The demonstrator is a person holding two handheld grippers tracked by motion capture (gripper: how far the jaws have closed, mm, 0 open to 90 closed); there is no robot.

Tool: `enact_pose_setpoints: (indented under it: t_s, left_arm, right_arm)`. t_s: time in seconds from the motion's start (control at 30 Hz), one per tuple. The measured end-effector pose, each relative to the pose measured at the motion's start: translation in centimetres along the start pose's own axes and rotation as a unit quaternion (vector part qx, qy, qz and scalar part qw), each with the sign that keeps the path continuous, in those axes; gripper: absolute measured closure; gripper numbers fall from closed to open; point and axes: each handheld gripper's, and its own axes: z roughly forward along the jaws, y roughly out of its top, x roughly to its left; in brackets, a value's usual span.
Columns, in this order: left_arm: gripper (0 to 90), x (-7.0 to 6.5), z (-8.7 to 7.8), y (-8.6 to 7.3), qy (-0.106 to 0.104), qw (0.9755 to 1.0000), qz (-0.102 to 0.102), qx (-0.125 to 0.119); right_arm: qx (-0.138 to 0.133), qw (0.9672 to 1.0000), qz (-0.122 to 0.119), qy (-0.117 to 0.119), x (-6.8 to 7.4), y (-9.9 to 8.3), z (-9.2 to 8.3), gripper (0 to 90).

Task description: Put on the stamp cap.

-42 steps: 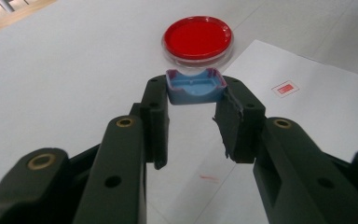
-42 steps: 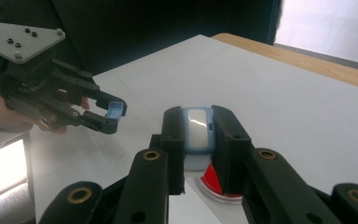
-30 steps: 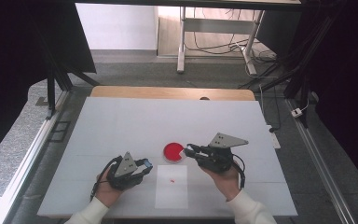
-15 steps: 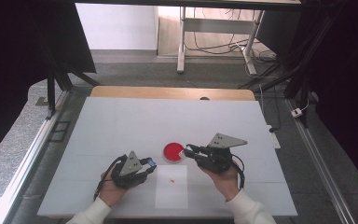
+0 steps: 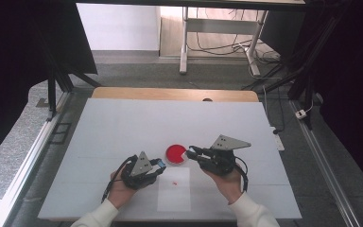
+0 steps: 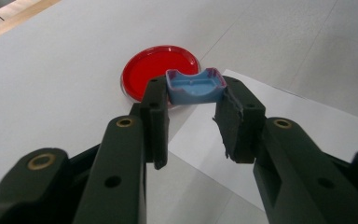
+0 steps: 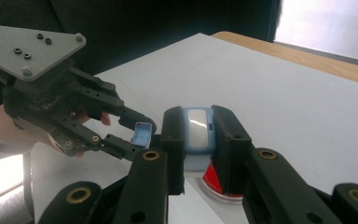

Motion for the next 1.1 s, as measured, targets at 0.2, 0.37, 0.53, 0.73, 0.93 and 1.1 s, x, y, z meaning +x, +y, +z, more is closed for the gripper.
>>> enact_pose_setpoints:
  t_s: [0.2, 0.37, 0.53, 0.73, 0.93, 1.1]
  left_arm:
    - [64.5, -0.2, 0.9, 0.7, -0.005, 1.0000, 0.000, 0.005]
    - [64.5, -0.5, 1.7, 1.5, -0.018, 0.9998, -0.004, 0.000]
    - [64.5, -0.8, 2.1, 2.1, -0.018, 0.9998, 0.000, -0.004]
    - [64.4, -1.1, 2.7, 2.7, -0.020, 0.9998, 0.000, -0.005]
    - [64.4, -1.6, 3.5, 3.2, -0.026, 0.9996, 0.006, -0.006]
    - [64.4, -1.9, 3.7, 3.2, -0.026, 0.9996, 0.011, -0.002]
  right_arm:
    - [-0.004, 1.0000, 0.002, -0.001, 0.0, 0.1, -0.1, 74.6]
    - [-0.004, 1.0000, 0.001, 0.000, 0.0, 0.1, -0.2, 74.6]
    - [-0.006, 1.0000, 0.002, -0.002, -0.1, 0.1, -0.3, 74.6]
    - [-0.008, 1.0000, 0.003, -0.004, -0.1, 0.1, -0.4, 74.6]
    - [-0.006, 1.0000, 0.004, -0.005, 0.0, 0.0, -0.2, 74.6]
    - [-0.002, 1.0000, 0.008, -0.006, 0.1, -0.1, 0.1, 74.6]
